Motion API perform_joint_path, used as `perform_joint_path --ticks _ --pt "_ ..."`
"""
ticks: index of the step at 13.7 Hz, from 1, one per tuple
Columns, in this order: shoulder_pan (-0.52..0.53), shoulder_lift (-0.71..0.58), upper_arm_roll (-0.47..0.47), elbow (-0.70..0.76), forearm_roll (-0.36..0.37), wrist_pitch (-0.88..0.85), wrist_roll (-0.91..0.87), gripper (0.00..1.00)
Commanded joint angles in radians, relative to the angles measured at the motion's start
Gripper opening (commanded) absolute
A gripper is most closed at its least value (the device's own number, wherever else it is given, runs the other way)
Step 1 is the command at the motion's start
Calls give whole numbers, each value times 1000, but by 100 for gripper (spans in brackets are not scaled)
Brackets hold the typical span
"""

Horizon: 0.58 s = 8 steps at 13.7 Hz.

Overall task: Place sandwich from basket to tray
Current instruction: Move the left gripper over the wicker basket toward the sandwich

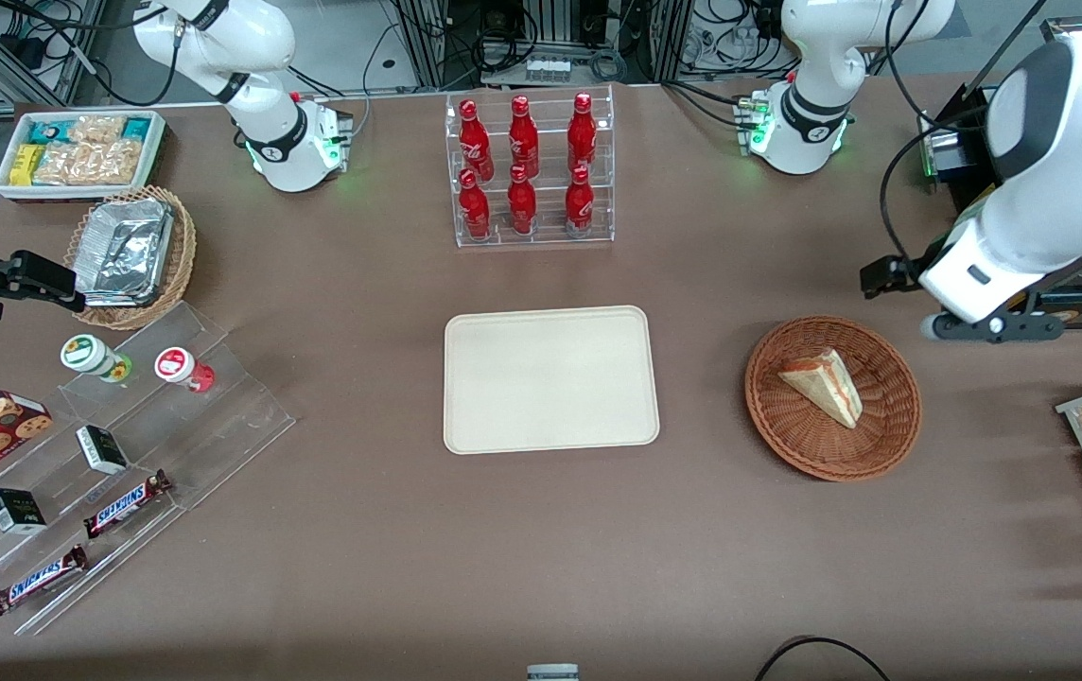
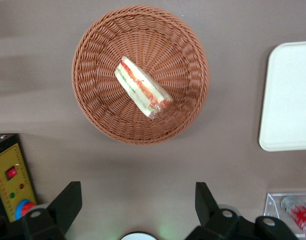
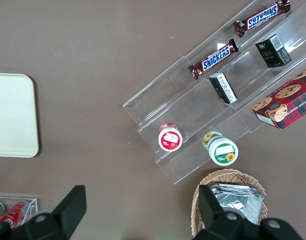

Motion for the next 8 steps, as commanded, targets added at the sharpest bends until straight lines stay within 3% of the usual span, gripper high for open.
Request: perform_joint_path --ticks 1,8 --pt "8 -18 6 -81 0 88 -49 100" --pt "8 54 6 -225 1 343 -244 100"
